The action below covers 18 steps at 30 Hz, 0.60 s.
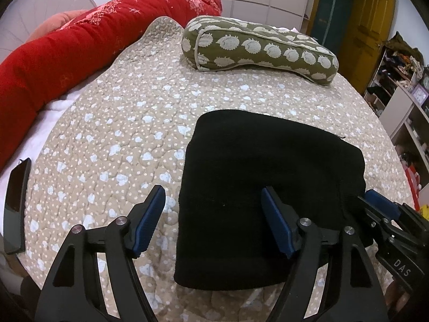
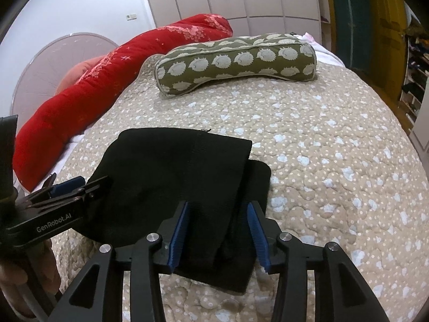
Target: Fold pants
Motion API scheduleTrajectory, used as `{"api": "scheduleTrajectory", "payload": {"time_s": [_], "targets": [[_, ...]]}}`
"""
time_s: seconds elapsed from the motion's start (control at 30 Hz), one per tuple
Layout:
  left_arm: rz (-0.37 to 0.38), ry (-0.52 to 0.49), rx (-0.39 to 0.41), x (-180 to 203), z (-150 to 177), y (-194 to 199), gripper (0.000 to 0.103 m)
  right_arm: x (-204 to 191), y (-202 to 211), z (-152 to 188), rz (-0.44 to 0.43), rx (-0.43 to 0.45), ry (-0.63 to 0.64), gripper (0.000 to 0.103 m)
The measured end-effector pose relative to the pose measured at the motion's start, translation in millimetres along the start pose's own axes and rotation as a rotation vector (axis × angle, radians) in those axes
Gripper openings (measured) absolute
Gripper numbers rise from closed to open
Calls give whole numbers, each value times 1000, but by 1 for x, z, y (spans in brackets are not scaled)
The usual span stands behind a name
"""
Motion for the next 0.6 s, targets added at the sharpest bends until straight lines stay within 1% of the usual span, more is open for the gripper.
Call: {"api": "scheduleTrajectory", "payload": {"time_s": [0.2,0.27,0.33,0.5,0.6], "targets": [[0,14,-6,-3,1,-3,80,-1,0,1,10,8,11,46],[-1,15,-7,-3,2,-4,80,0,1,3,16,7,16,47],[1,17,-8,-3,2,-3,80,3,1,5,28,0,7,51],[-3,9,-1,0,4,0,80,-1,5,8,62,5,47,52],[6,14,-7,-1,5,1,80,0,5,8,58,3,39,52]]}}
Point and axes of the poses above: each gripper's, at about its wrist camera, not at the fingertips, and y roughly against the way its jaws point, x to its right, z to its underside, the point moved 2 cm from there along -y, roughly the way its jaws point, and after that the axes turned 7 degrees about x, right-handed, at the moved point
